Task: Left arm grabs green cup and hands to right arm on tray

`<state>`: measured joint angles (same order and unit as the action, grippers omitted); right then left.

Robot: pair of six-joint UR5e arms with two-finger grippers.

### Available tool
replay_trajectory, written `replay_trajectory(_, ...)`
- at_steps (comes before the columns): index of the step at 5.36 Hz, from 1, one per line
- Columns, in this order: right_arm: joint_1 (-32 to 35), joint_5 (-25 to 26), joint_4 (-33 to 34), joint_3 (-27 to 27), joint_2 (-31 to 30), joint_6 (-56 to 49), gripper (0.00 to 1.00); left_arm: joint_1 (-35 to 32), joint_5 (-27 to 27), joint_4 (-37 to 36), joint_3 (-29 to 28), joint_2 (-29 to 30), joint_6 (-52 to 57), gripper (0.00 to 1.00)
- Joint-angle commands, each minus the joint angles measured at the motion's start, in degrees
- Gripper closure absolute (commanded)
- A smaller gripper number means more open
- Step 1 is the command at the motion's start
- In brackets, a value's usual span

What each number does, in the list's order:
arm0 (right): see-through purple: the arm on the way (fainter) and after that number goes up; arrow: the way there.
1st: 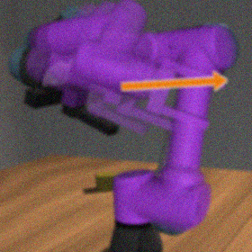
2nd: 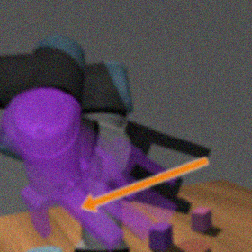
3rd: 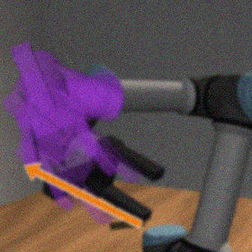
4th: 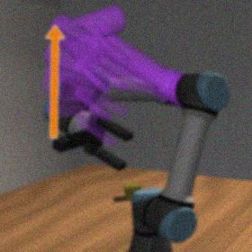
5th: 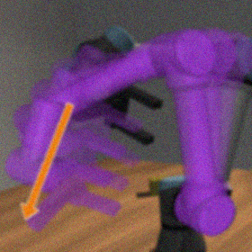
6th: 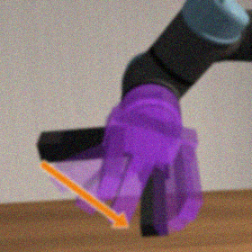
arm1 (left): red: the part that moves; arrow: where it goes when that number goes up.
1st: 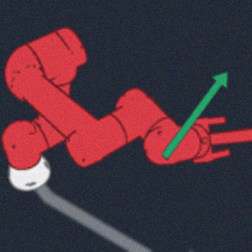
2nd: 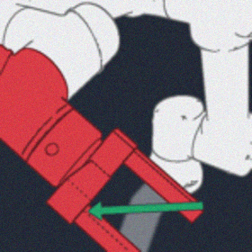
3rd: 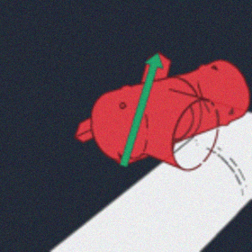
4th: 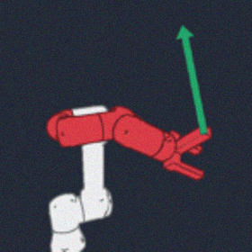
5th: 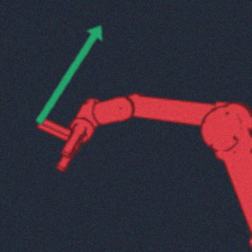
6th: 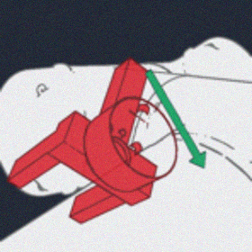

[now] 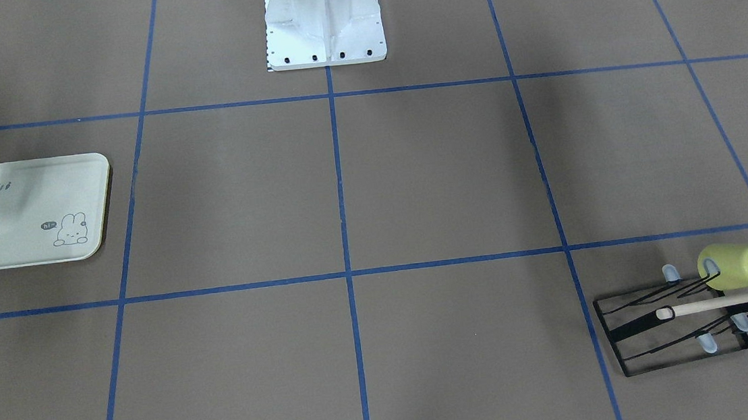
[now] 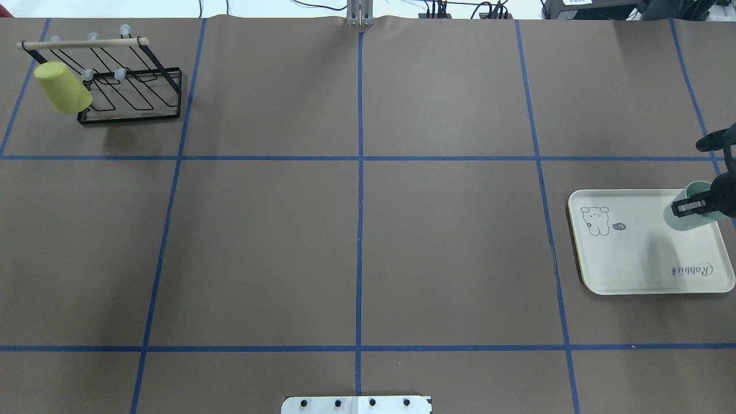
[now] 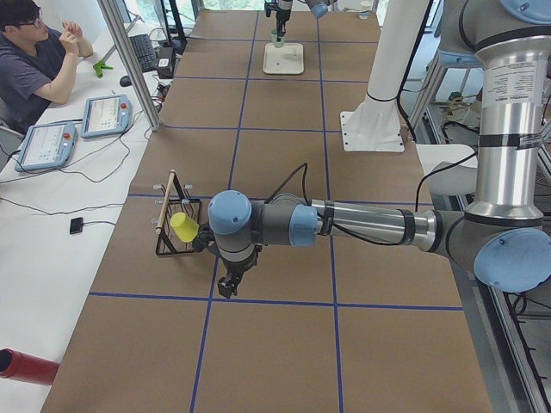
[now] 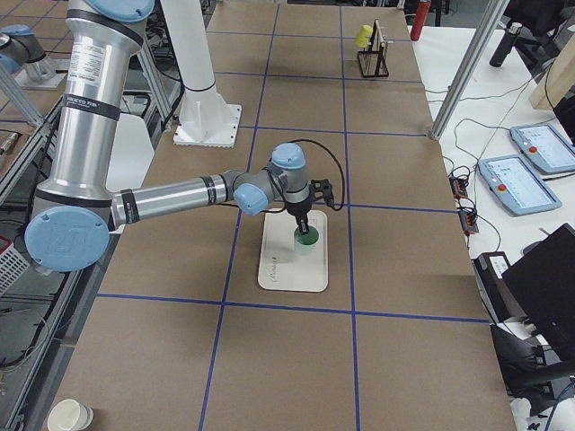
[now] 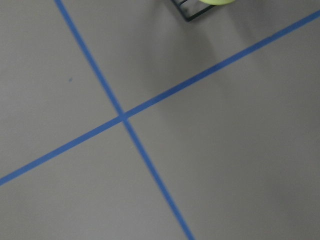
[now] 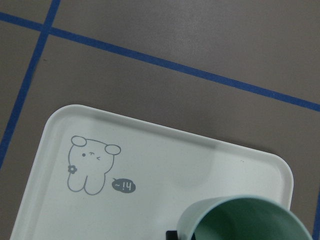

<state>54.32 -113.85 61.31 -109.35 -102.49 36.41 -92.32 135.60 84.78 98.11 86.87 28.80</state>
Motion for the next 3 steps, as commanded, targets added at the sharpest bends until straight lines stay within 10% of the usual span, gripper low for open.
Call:
replay_trajectory(1, -4.13, 2.41, -7.32, 3.43, -0.86, 5.94, 1.0, -1.37, -0.08, -0.58, 0.15, -0.92, 1.09, 0.0)
replay_trajectory(2, -4.66, 2.32, -7.96, 3.87, -0.95, 5.87, 0.27, -1.37, -0.08, -0.58, 0.24, -1.09, 1.09, 0.0)
replay_trajectory(3, -4.49, 1.88, -7.97, 3.7, -0.95, 5.69, 0.01, -1.37, 0.01, -0.58, 0.07, -1.18, 1.0, 0.0)
